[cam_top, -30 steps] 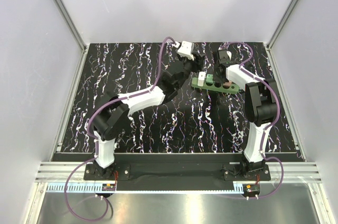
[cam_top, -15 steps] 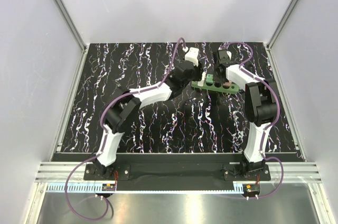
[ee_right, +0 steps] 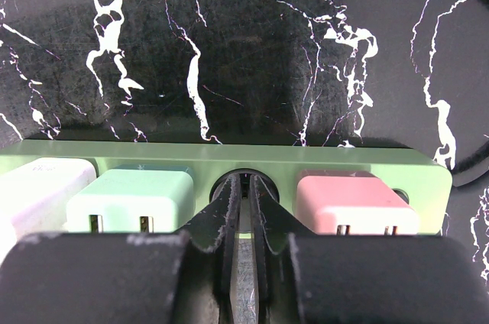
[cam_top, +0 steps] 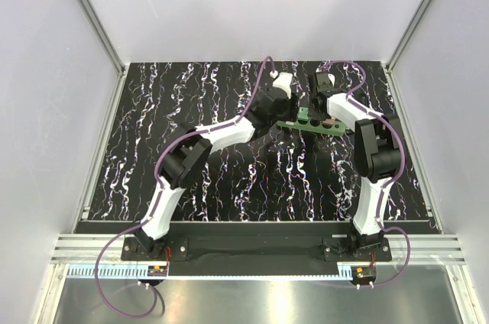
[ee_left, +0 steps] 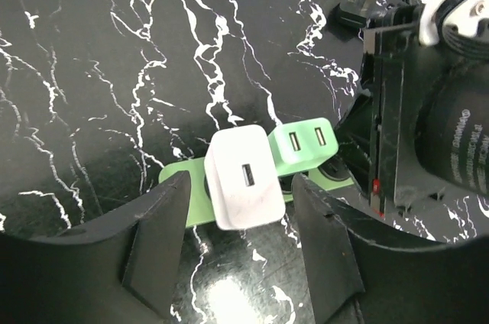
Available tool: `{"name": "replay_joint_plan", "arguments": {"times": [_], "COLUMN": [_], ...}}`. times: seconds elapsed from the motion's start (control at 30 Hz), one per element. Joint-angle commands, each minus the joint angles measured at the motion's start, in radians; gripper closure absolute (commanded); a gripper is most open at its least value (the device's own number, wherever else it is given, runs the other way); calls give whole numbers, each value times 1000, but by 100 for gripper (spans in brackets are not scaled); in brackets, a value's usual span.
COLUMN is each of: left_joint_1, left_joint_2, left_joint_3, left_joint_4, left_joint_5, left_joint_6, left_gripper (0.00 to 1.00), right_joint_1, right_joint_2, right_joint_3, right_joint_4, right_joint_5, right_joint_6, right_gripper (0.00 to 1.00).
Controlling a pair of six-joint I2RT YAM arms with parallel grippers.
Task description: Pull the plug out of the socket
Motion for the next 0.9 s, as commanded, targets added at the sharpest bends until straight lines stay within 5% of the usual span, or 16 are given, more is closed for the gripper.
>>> {"name": "replay_joint_plan", "arguments": {"times": [0.0, 0.43, 0.6, 0.73, 0.87], "left_joint_1": [1, -5, -4, -7, -25], "left_joint_2": [27, 101, 116, 92, -43], "left_joint_3": [83, 192, 218, 208, -17], "left_joint_4": [-36, -148, -170, -130, 149], "left_joint_5": [27, 20, 4, -8, -22], "left_joint_6": [-17, -33, -33, -30, -25], "left_gripper": [41, 44, 64, 100, 100], "right_joint_1": [21, 23, 21, 21, 21], "right_joint_2": [79, 90, 93, 96, 97], "right_joint_3": [-50, -37, -29, -26, -23], "right_joint_4": [-128, -137, -144, -147, -154], "right_joint_5": [-93, -99, -104, -107, -109], "right_joint_6": [4, -4, -5, -8, -8], "right_gripper": [87, 86, 86, 86, 86]}}
